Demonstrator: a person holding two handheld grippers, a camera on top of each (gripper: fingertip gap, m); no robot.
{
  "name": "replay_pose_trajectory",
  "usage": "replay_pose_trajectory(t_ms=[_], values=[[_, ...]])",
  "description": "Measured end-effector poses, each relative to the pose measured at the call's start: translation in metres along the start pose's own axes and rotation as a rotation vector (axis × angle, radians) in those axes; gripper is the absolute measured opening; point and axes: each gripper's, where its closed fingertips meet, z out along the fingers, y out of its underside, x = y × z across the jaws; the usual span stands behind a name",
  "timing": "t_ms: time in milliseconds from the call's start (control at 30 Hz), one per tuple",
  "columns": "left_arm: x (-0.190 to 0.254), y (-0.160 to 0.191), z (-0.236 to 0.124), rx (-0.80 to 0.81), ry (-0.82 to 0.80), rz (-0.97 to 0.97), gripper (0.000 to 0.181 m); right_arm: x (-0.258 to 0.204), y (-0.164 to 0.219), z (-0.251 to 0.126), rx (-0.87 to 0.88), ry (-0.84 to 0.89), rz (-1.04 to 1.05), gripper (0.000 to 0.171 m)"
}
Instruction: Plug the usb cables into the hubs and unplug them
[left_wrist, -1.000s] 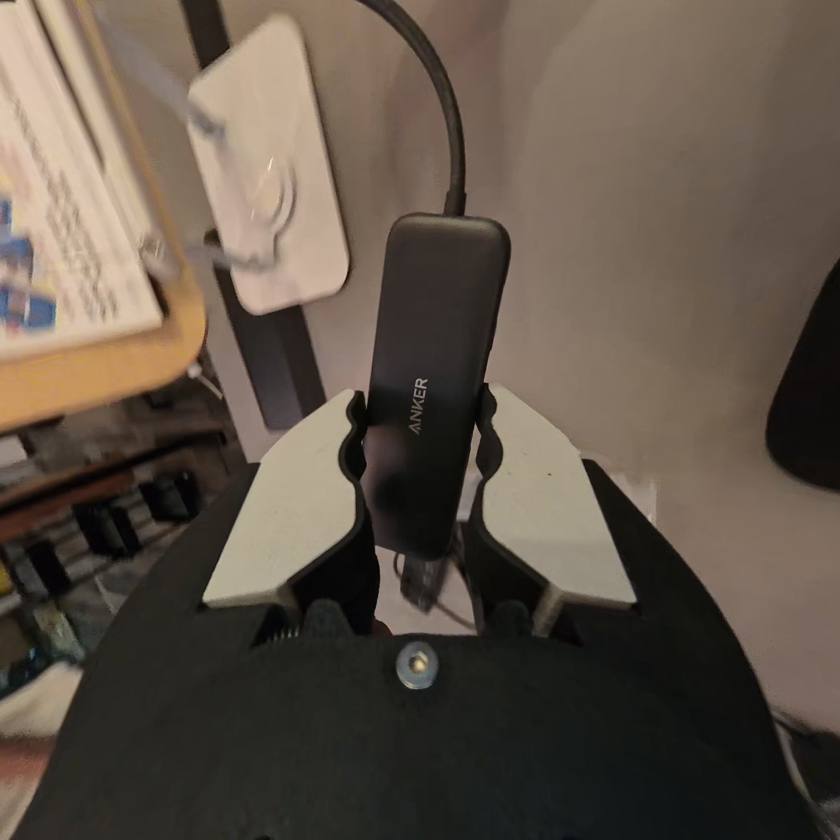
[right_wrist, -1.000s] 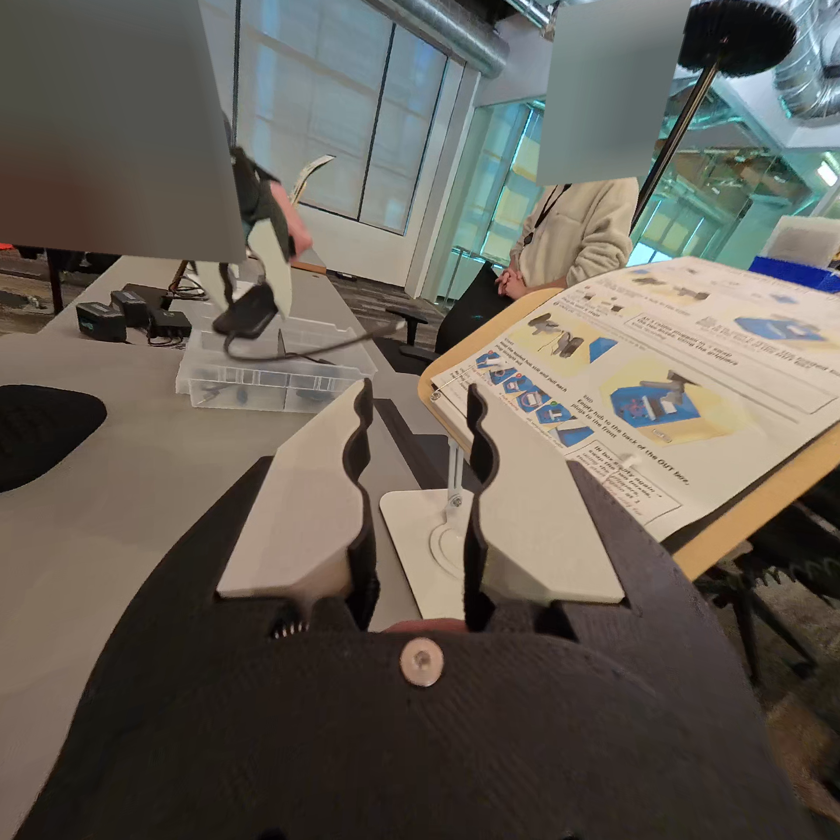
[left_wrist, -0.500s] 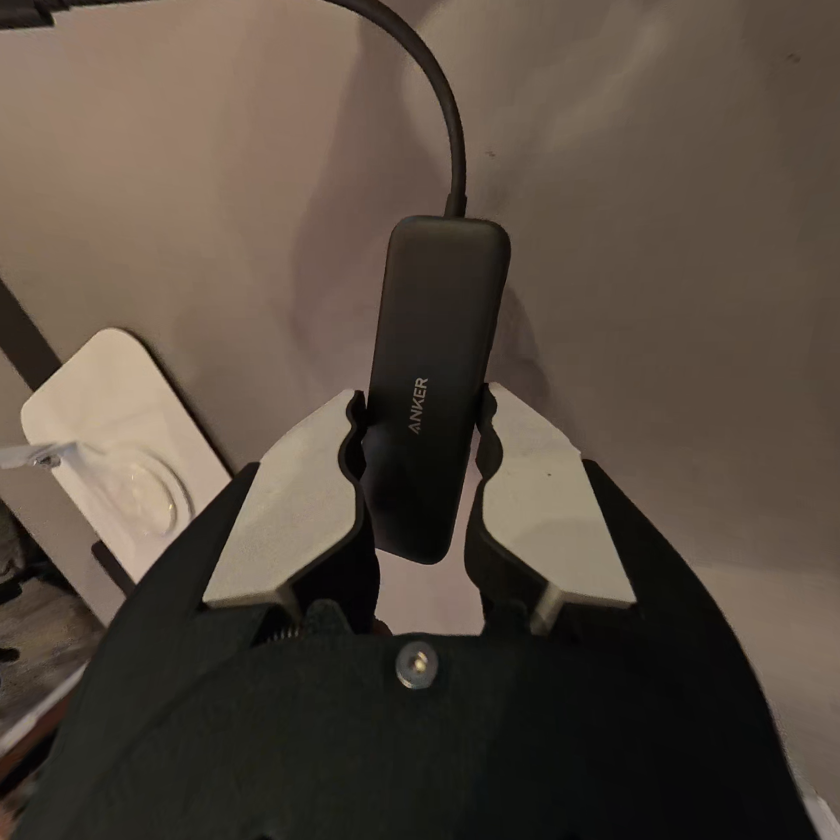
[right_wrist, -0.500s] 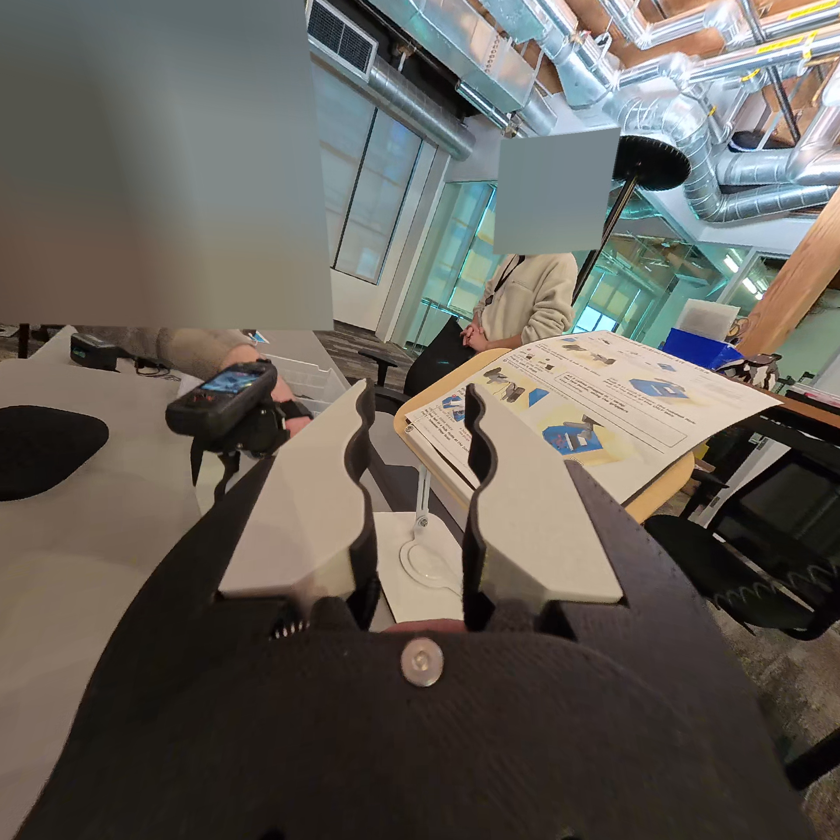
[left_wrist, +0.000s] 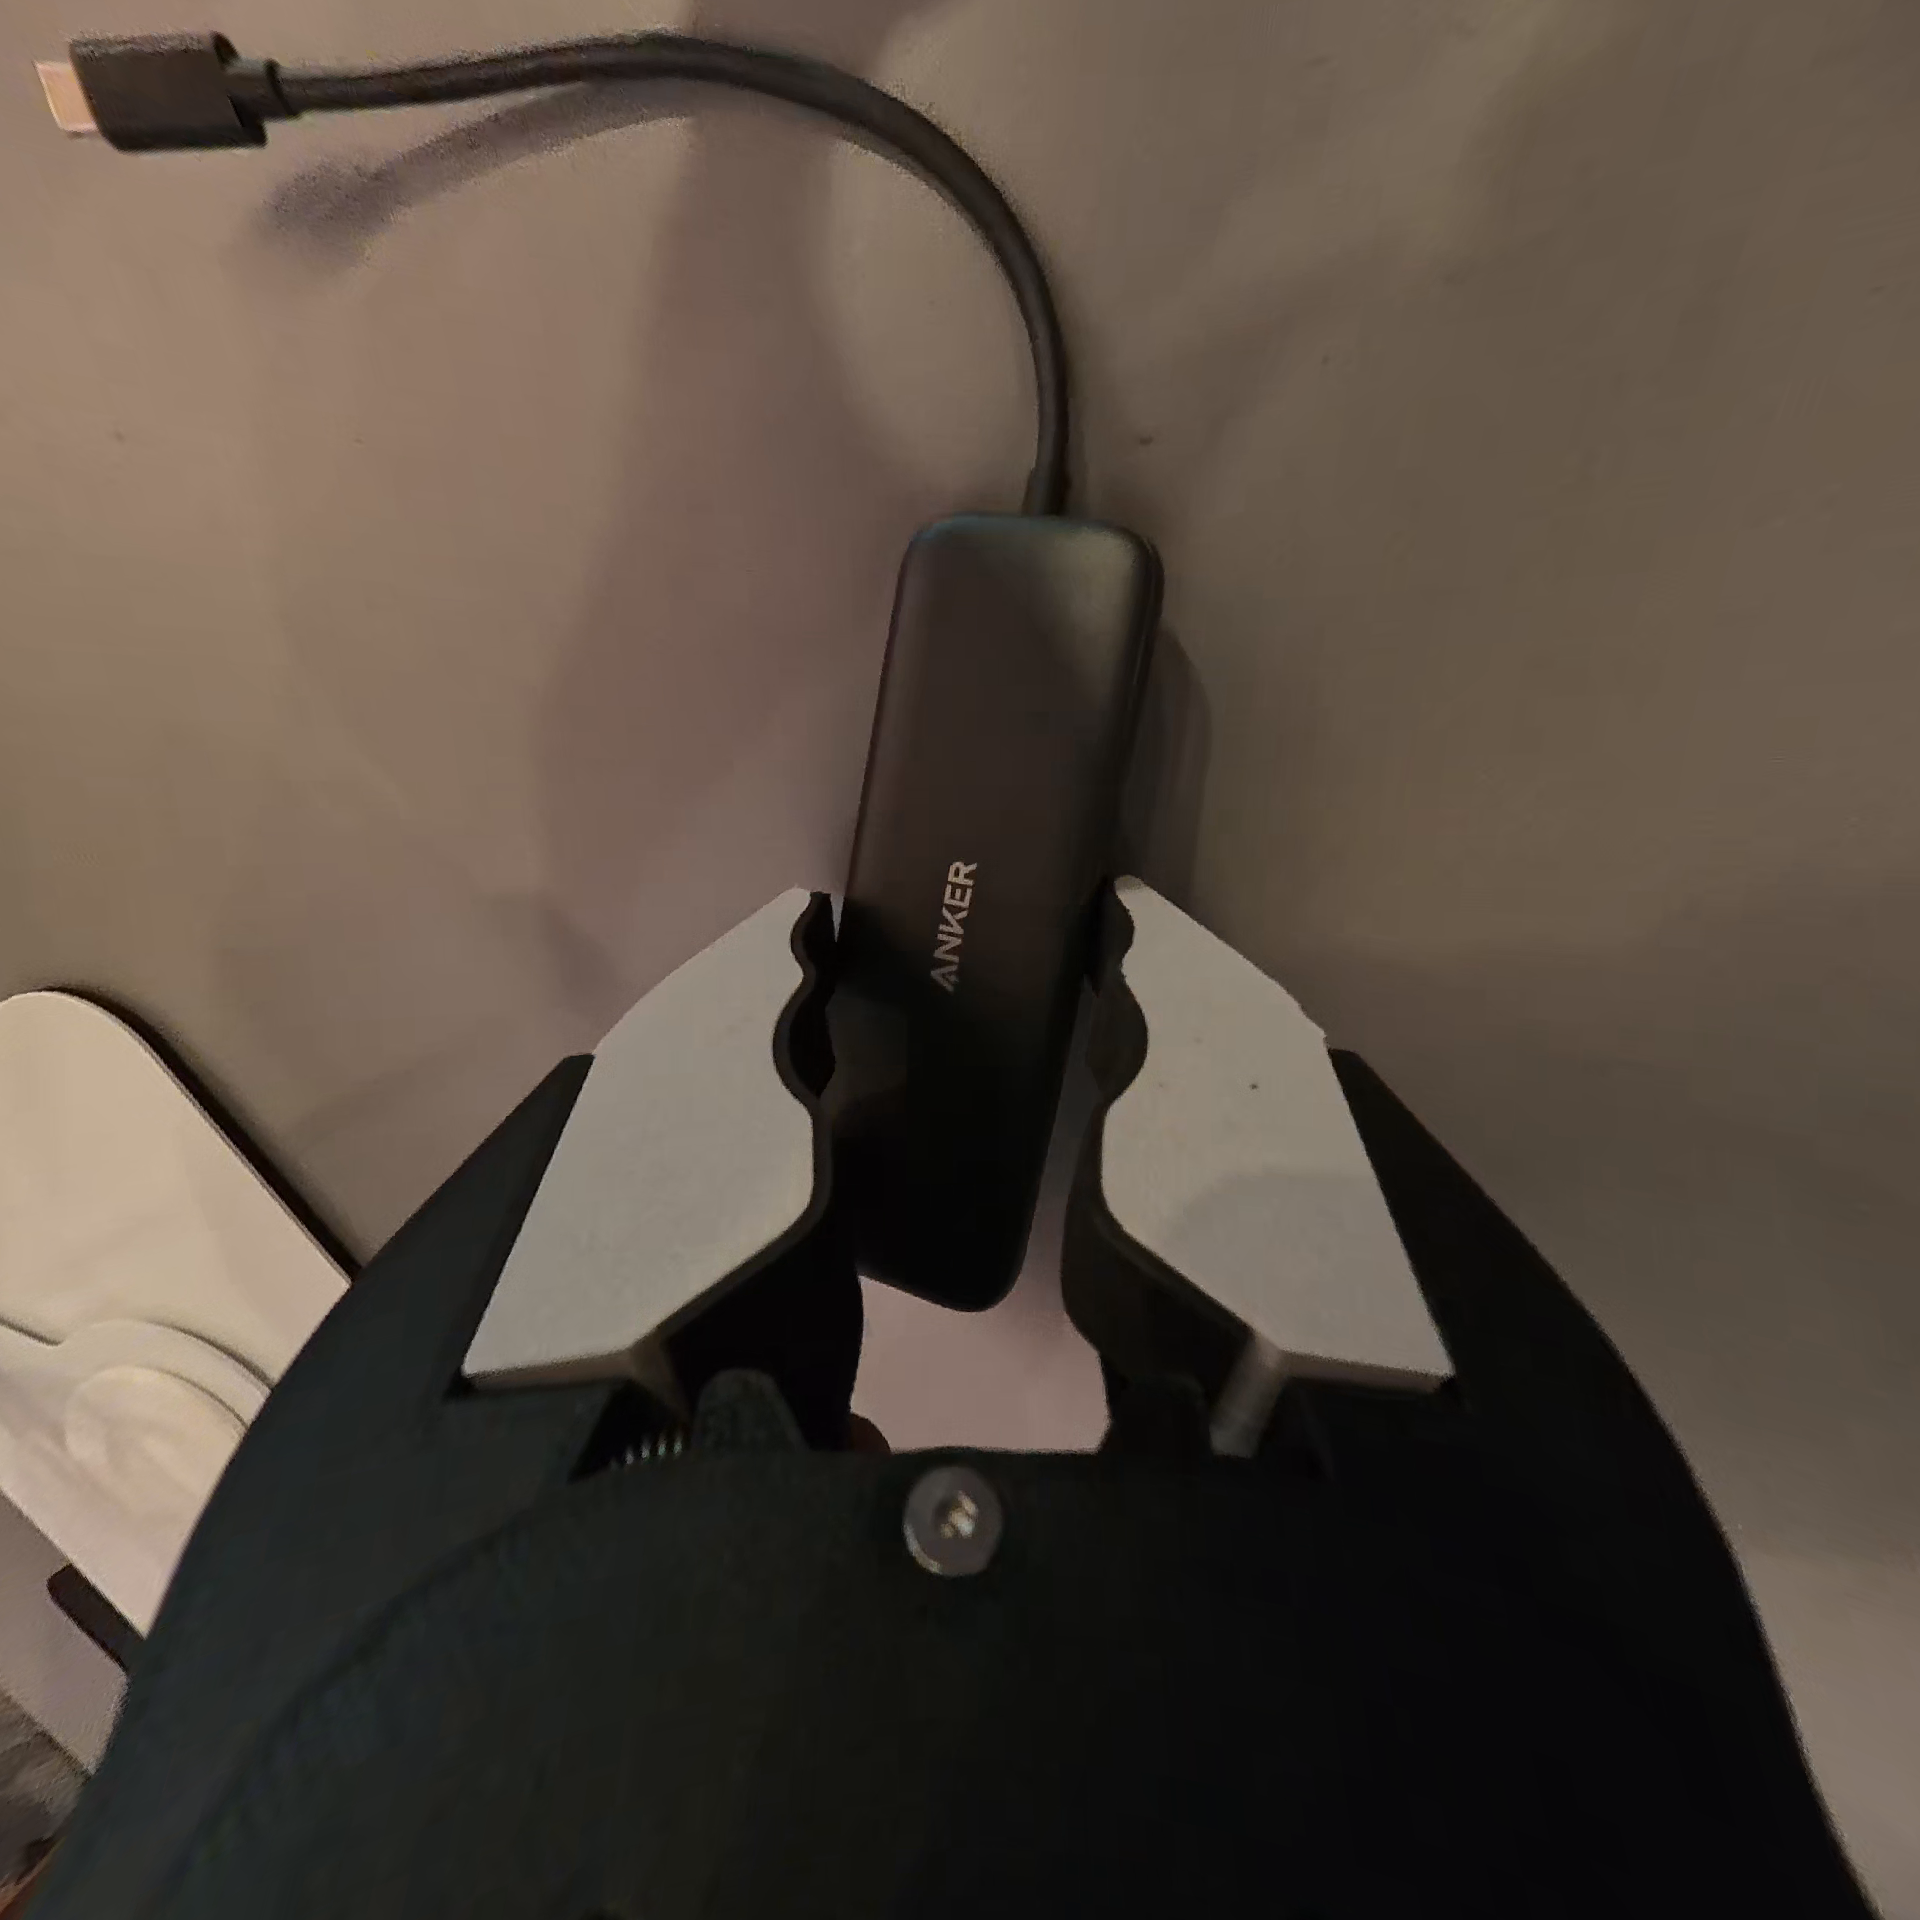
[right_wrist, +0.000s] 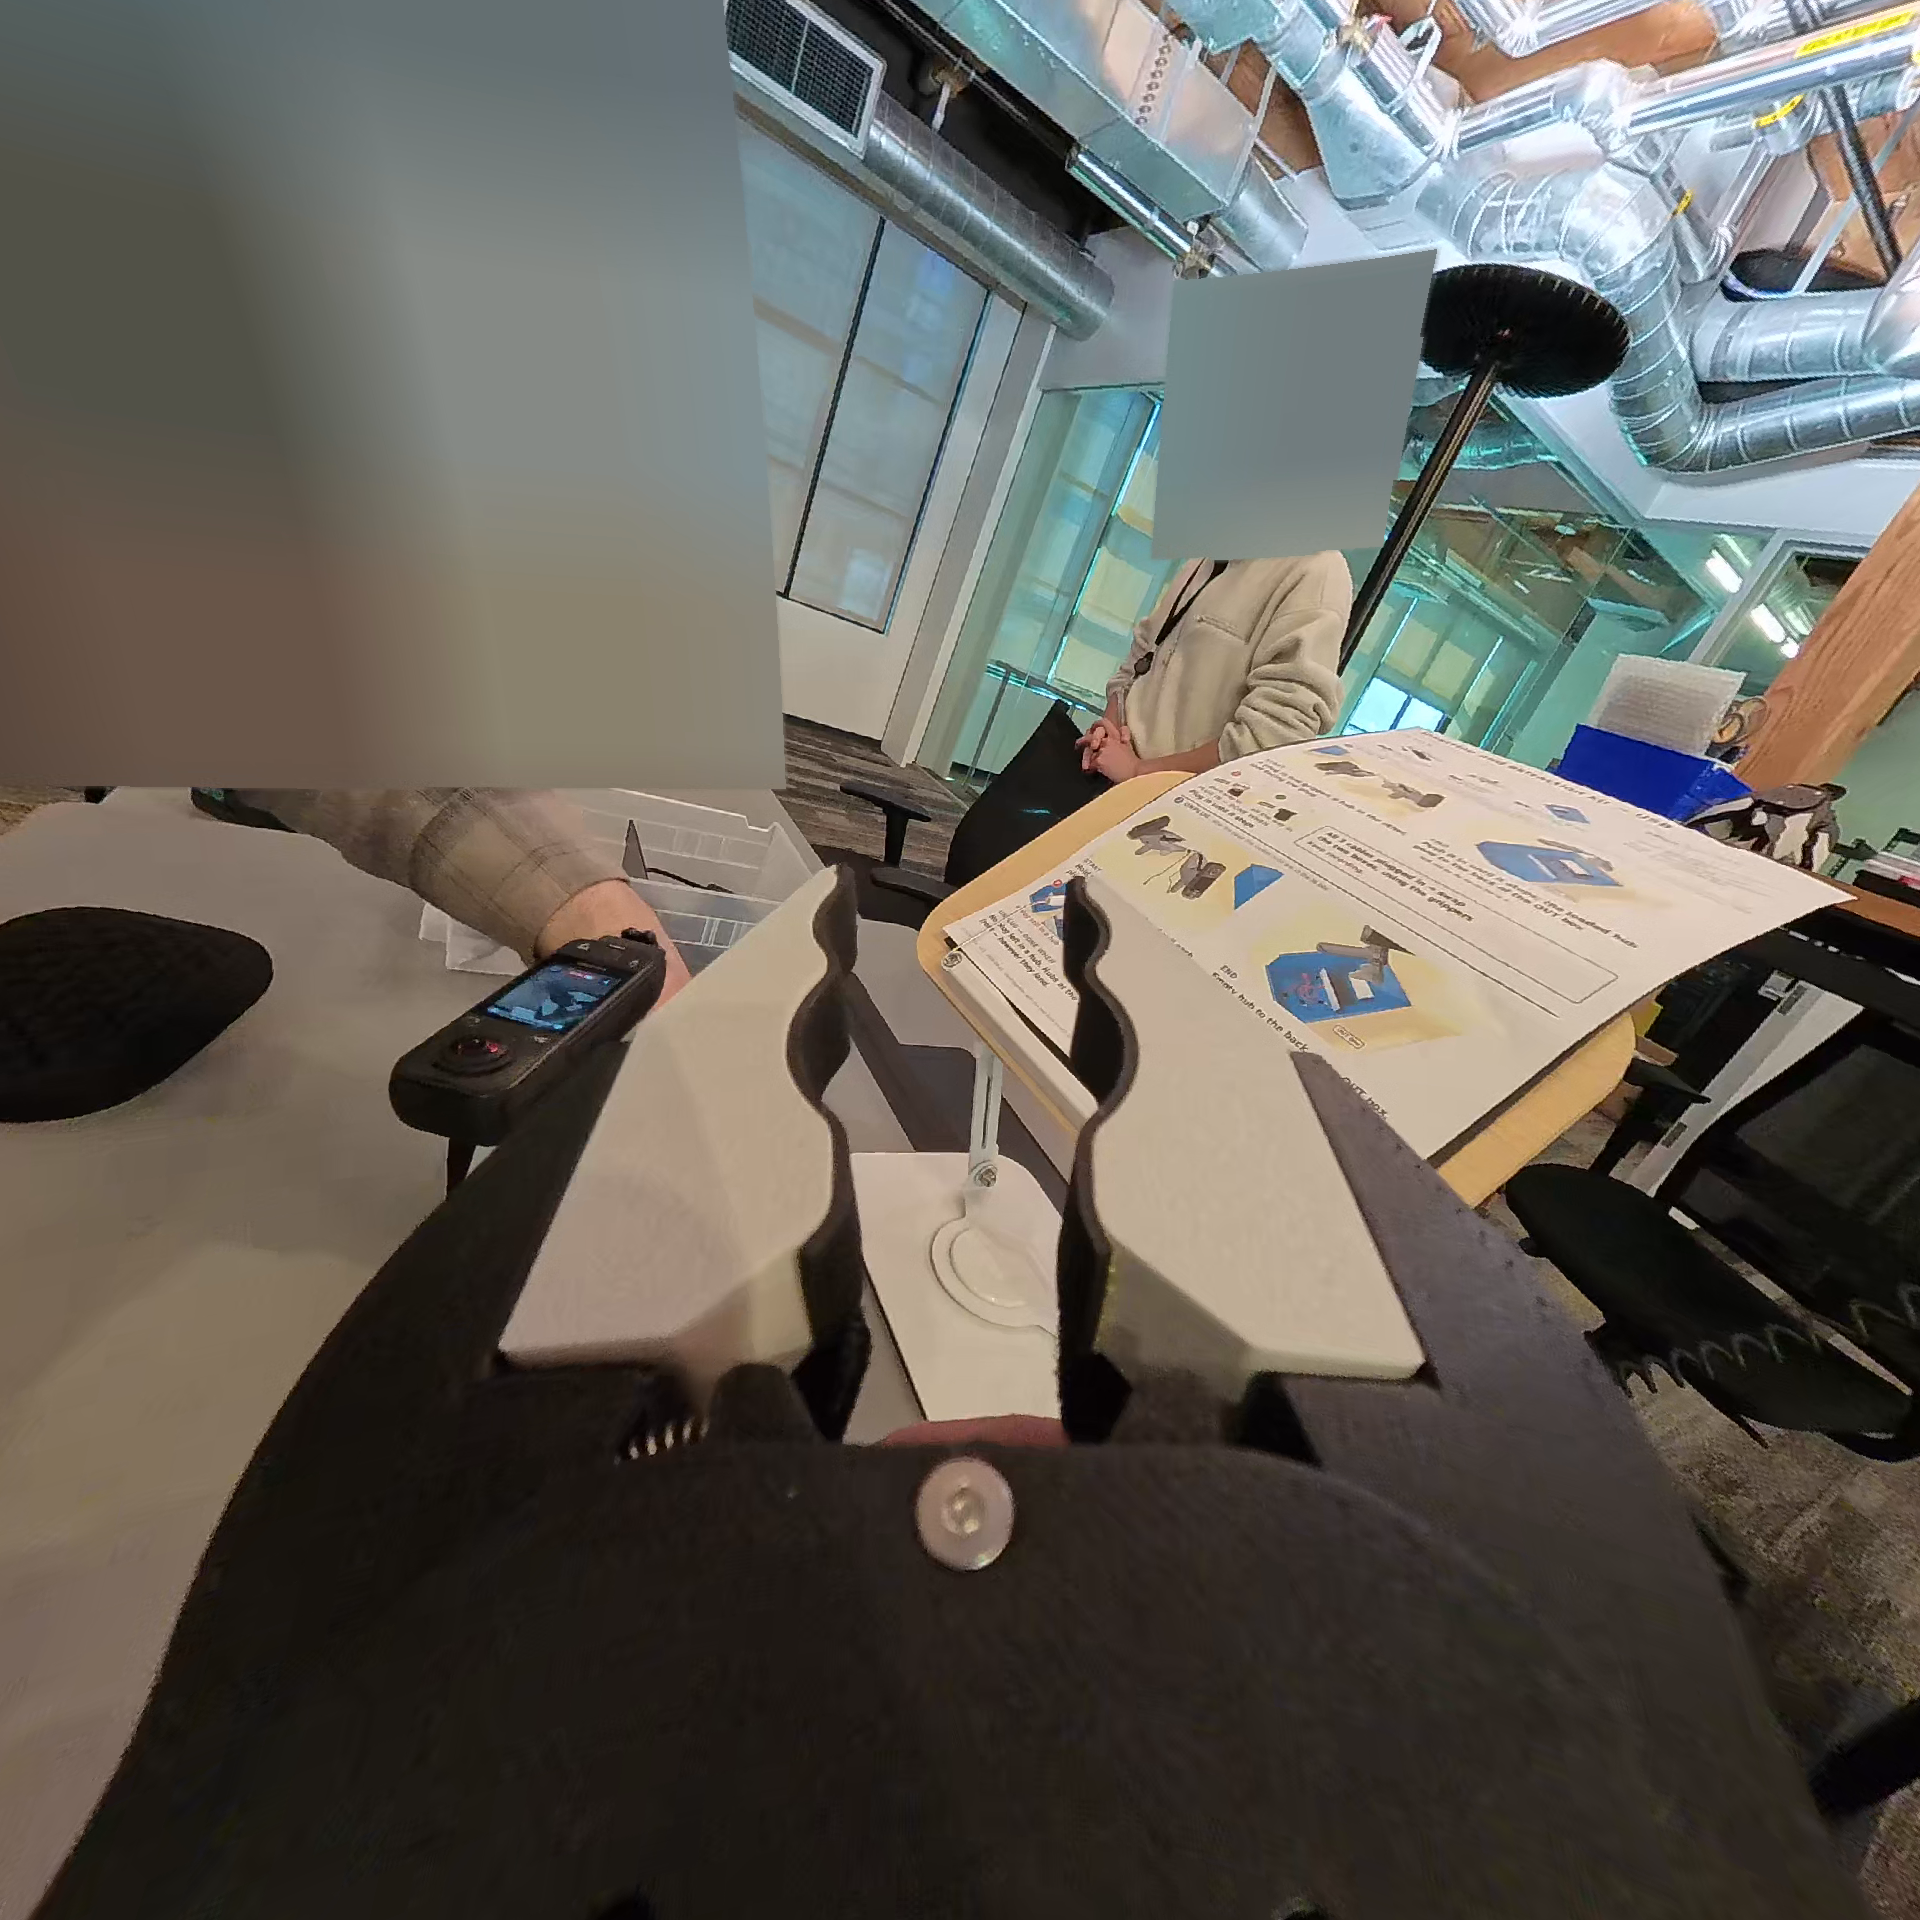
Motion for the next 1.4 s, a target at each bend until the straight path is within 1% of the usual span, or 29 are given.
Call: replay_pose_trajectory(t_ms=[200,300,500,733,833,900,933,967,1000,1067,1133,1200,1267,1333,1400], values=[[0.005,0.0,0.002,0.007,0.082,-0.031,0.047,-0.001,0.002,0.001,-0.004,-0.013,0.006,0.039],[0.009,0.001,0.003,-0.027,0.144,-0.039,0.047,-0.002,0.003,0.0,-0.003,-0.021,0.01,0.039],[0.01,0.003,0.002,-0.101,0.208,-0.029,0.047,-0.004,0.003,-0.001,-0.001,-0.029,0.01,0.039],[0.01,0.003,0.002,-0.123,0.189,-0.04,0.044,-0.003,0.0,-0.006,0.01,-0.024,0.011,0.039],[0.008,0.003,0.002,-0.122,0.149,-0.052,0.044,-0.002,0.002,-0.004,0.004,-0.023,0.013,0.04],[0.004,0.001,-0.004,-0.083,0.092,-0.089,0.043,-0.003,0.003,-0.003,-0.002,-0.027,0.011,0.04],[0.002,0.001,-0.011,-0.071,0.057,-0.123,0.046,-0.004,0.003,-0.002,-0.001,-0.03,0.012,0.04],[-0.002,0.002,-0.022,-0.07,0.004,-0.157,0.053,-0.004,0.003,-0.001,0.0,-0.034,0.013,0.04],[-0.004,0.0,-0.038,-0.043,-0.057,-0.195,0.058,-0.004,0.003,0.0,0.0,-0.037,0.014,0.04],[-0.008,0.003,-0.076,0.001,-0.217,-0.278,0.06,-0.006,0.005,0.004,-0.006,-0.047,0.016,0.039],[0.0,0.023,-0.124,-0.015,-0.377,-0.345,0.057,-0.008,0.007,0.009,-0.014,-0.058,0.018,0.039],[0.023,0.062,-0.172,-0.069,-0.501,-0.481,0.047,-0.009,0.01,0.015,-0.025,-0.069,0.022,0.039],[0.057,0.112,-0.211,-0.153,-0.575,-0.633,0.046,-0.012,0.013,0.021,-0.032,-0.084,0.026,0.039],[0.097,0.16,-0.237,-0.235,-0.591,-0.768,0.045,-0.015,0.016,0.027,-0.043,-0.099,0.028,0.039],[0.133,0.199,-0.249,-0.285,-0.581,-0.853,0.047,-0.018,0.02,0.032,-0.059,-0.111,0.03,0.039]])
